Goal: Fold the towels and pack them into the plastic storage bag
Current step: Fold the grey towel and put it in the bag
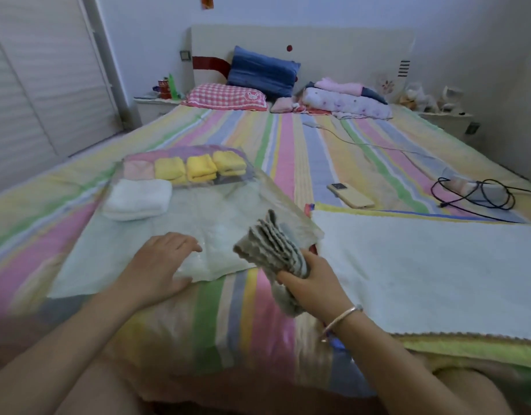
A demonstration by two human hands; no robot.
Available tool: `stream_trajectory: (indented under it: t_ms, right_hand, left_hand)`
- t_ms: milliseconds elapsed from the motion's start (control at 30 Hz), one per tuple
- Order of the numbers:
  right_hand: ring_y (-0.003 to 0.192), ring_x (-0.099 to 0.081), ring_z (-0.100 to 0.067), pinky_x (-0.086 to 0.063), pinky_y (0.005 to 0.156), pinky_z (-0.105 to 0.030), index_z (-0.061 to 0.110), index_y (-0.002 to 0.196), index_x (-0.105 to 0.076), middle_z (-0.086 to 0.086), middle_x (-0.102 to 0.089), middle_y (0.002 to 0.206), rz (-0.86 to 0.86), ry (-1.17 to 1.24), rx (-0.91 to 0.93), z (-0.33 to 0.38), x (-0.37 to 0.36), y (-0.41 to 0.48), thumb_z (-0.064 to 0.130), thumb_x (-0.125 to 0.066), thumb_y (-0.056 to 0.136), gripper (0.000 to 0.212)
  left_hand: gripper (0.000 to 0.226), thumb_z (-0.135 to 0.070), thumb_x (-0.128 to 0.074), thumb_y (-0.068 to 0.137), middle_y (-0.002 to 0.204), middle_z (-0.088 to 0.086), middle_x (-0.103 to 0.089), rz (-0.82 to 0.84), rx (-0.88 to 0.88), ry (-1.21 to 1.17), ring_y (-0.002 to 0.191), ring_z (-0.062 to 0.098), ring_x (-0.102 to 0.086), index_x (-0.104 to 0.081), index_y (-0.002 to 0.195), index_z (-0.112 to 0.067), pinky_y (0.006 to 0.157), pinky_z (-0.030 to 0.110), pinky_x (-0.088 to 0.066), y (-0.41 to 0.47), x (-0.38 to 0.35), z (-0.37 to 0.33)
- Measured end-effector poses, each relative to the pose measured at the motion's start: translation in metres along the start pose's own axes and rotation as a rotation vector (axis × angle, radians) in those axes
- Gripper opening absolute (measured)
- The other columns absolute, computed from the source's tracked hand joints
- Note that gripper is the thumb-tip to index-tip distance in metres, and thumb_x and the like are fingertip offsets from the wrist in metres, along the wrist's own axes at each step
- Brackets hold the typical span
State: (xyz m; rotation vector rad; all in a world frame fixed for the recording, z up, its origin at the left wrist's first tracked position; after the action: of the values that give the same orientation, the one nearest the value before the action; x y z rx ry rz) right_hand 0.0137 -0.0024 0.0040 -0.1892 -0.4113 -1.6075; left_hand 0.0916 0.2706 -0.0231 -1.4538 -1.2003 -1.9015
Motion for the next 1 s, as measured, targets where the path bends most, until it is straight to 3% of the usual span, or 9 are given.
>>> stream_trajectory:
  t_ms: [133, 200, 300, 400, 600, 700, 800, 900, 1000]
  right_hand:
    - [0.066, -0.060, 0.007, -0.046, 0.063, -0.014, 0.035, 0.073, -0.060, 0.015, -0.067, 0.070, 0.043, -0.028, 0.099, 0.012, -0.039, 0.008, 0.041, -0.059, 0.054, 0.020]
    - [0.076, -0.062, -0.007, -0.051, 0.070, -0.027, 0.037, 0.078, -0.057, 0.006, -0.064, 0.081, 0.062, -0.100, 0.183, 0.017, -0.051, 0.013, 0.043, -0.058, 0.055, 0.024]
    - [0.082, -0.058, -0.018, -0.049, 0.071, -0.040, 0.036, 0.098, -0.061, 0.002, -0.055, 0.092, 0.261, -0.339, 0.354, 0.031, -0.075, 0.018, 0.039, -0.060, 0.061, 0.037]
    - [0.094, -0.055, -0.020, -0.048, 0.072, -0.035, 0.037, 0.124, -0.053, 0.005, -0.051, 0.108, 0.363, -0.654, 0.473, 0.042, -0.099, 0.030, 0.039, -0.065, 0.069, 0.057]
    - [0.099, -0.061, -0.029, -0.050, 0.079, -0.033, 0.030, 0.115, -0.061, -0.003, -0.064, 0.110, 0.130, -0.669, 0.083, 0.059, -0.128, 0.106, 0.046, -0.061, 0.080, 0.039]
    - [0.108, -0.058, -0.027, -0.044, 0.084, -0.032, 0.020, 0.110, -0.063, -0.008, -0.064, 0.119, 0.187, -0.718, -0.060, 0.063, -0.147, 0.152, 0.042, -0.052, 0.090, 0.031]
    - [0.123, -0.050, -0.025, -0.039, 0.092, -0.029, 0.016, 0.127, -0.054, -0.010, -0.056, 0.130, 0.350, -0.560, -0.163, 0.054, -0.182, 0.197, 0.031, -0.044, 0.099, 0.033]
    - [0.105, -0.060, -0.019, -0.044, 0.075, -0.029, 0.031, 0.096, -0.055, 0.004, -0.058, 0.097, 0.066, -0.489, -0.153, 0.033, -0.199, 0.256, 0.039, -0.060, 0.083, 0.016]
    - [0.111, -0.059, -0.023, -0.043, 0.082, -0.030, 0.029, 0.100, -0.054, 0.000, -0.057, 0.101, -0.011, -0.490, -0.147, 0.021, -0.218, 0.295, 0.050, -0.056, 0.078, 0.031]
  left_hand:
    - [0.049, -0.016, -0.078, 0.056, 0.106, -0.003, -0.067, -0.040, 0.034, -0.002, 0.099, 0.024, -0.063, -0.065, 0.103, -0.022, 0.077, 0.036, -0.050, -0.006, 0.010, 0.015]
    - [0.027, -0.033, -0.067, 0.071, 0.099, -0.008, -0.067, -0.143, 0.061, -0.052, 0.092, 0.018, -0.063, -0.066, 0.097, -0.025, 0.071, 0.034, -0.049, -0.003, 0.021, 0.015]
    - [0.027, -0.057, -0.058, 0.080, 0.090, -0.022, -0.067, -0.260, 0.373, -0.412, 0.084, -0.003, -0.057, -0.072, 0.089, -0.036, 0.072, 0.027, -0.050, 0.004, 0.035, 0.027]
    - [0.012, -0.035, -0.073, 0.083, 0.097, -0.015, -0.073, -0.336, 0.535, -0.733, 0.085, -0.015, -0.060, -0.077, 0.093, -0.032, 0.078, 0.007, -0.048, 0.014, 0.046, 0.041]
    - [0.017, -0.019, -0.074, 0.083, 0.093, -0.015, -0.072, -0.457, 0.506, -0.968, 0.089, -0.012, -0.065, -0.076, 0.100, -0.023, 0.076, 0.003, -0.047, 0.020, 0.073, 0.039]
    - [0.018, -0.016, -0.073, 0.084, 0.093, -0.017, -0.074, -0.477, 0.496, -1.060, 0.093, -0.007, -0.067, -0.077, 0.099, -0.025, 0.078, 0.005, -0.048, 0.024, 0.084, 0.043]
    - [0.016, -0.025, -0.074, 0.083, 0.100, -0.013, -0.075, -0.423, 0.477, -1.250, 0.099, 0.003, -0.068, -0.077, 0.098, -0.028, 0.086, 0.017, -0.052, 0.025, 0.090, 0.058]
    - [0.029, -0.038, -0.066, 0.083, 0.106, -0.003, -0.074, -0.405, 0.442, -1.383, 0.102, 0.015, -0.068, -0.076, 0.100, -0.017, 0.088, 0.033, -0.054, 0.022, 0.092, 0.087]
    - [0.019, -0.025, -0.063, 0.088, 0.100, -0.001, -0.075, -0.574, 0.587, -1.312, 0.096, 0.019, -0.070, -0.077, 0.090, -0.013, 0.082, 0.034, -0.053, 0.014, 0.066, 0.143]
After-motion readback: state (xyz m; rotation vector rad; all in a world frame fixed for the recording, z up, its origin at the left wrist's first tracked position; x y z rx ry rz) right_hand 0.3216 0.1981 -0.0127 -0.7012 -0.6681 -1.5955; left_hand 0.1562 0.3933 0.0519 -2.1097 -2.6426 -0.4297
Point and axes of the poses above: each hand's wrist, its own y-axis towards the middle knuckle, its own x-axis out of the back of the hand, z = x × y, the point moved 4 cm from there along y, towards the middle knuckle
